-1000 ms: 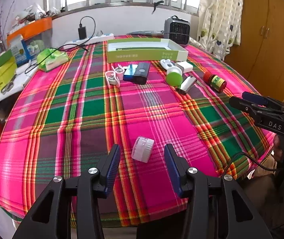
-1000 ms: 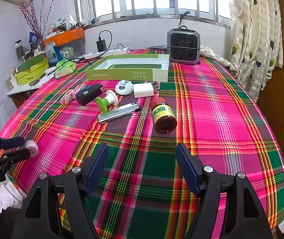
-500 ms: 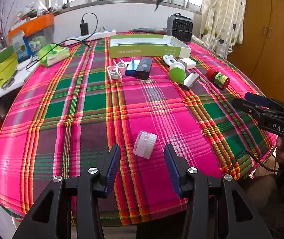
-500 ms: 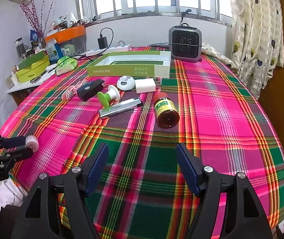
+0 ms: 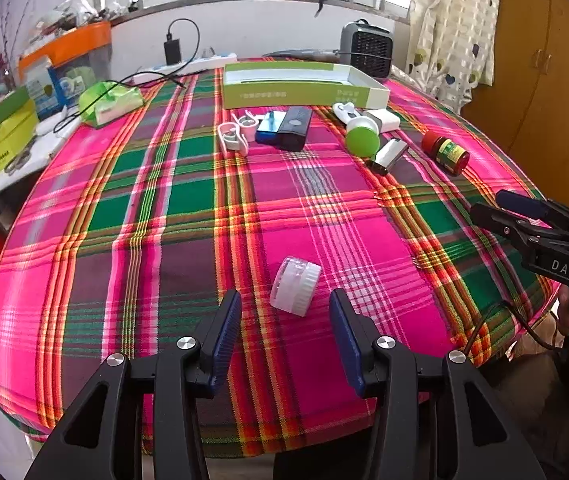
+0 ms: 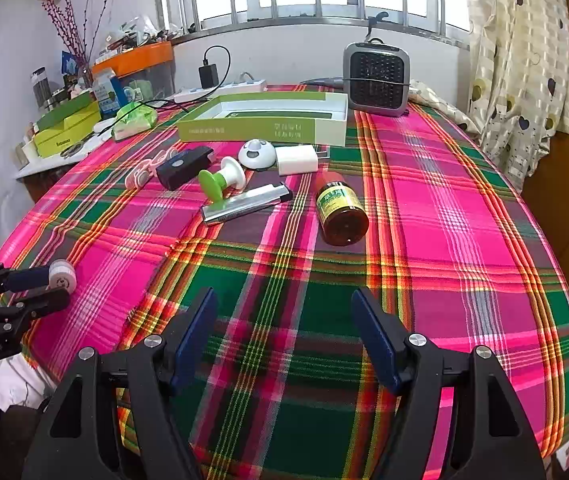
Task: Organize rigid objects
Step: 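Close the left gripper around the white translucent cap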
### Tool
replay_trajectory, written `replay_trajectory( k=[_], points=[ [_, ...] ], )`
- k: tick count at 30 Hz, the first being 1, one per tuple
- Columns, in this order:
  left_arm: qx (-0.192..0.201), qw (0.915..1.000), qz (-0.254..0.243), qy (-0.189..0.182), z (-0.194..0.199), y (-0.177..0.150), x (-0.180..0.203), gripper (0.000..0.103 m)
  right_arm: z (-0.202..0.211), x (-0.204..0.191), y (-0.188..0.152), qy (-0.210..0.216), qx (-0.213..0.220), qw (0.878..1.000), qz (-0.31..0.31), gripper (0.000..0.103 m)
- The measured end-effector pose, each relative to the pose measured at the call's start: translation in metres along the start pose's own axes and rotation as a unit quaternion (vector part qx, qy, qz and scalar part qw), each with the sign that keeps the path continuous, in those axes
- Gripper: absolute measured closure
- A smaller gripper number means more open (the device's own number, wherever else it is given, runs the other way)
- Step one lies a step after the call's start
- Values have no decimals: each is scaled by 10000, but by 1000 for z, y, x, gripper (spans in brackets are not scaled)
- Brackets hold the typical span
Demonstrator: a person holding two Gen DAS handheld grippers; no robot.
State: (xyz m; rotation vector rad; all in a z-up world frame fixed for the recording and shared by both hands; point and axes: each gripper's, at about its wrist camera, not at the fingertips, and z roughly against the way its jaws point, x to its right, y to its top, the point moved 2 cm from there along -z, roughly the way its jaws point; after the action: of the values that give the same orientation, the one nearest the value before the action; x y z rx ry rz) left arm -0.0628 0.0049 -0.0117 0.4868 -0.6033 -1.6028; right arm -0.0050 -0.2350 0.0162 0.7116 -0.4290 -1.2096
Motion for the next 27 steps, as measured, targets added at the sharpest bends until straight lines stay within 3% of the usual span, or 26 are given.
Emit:
replay_trajectory(
  k=[17, 27],
  points=[
    [52, 10000, 38, -23, -7, 6, -1, 59, -4, 11, 4, -96, -43, 9998, -165, 33],
    [90, 10000, 19, 37, -6, 6, -2, 80, -7, 15, 6, -137, -74, 9997, -197, 33]
  ],
)
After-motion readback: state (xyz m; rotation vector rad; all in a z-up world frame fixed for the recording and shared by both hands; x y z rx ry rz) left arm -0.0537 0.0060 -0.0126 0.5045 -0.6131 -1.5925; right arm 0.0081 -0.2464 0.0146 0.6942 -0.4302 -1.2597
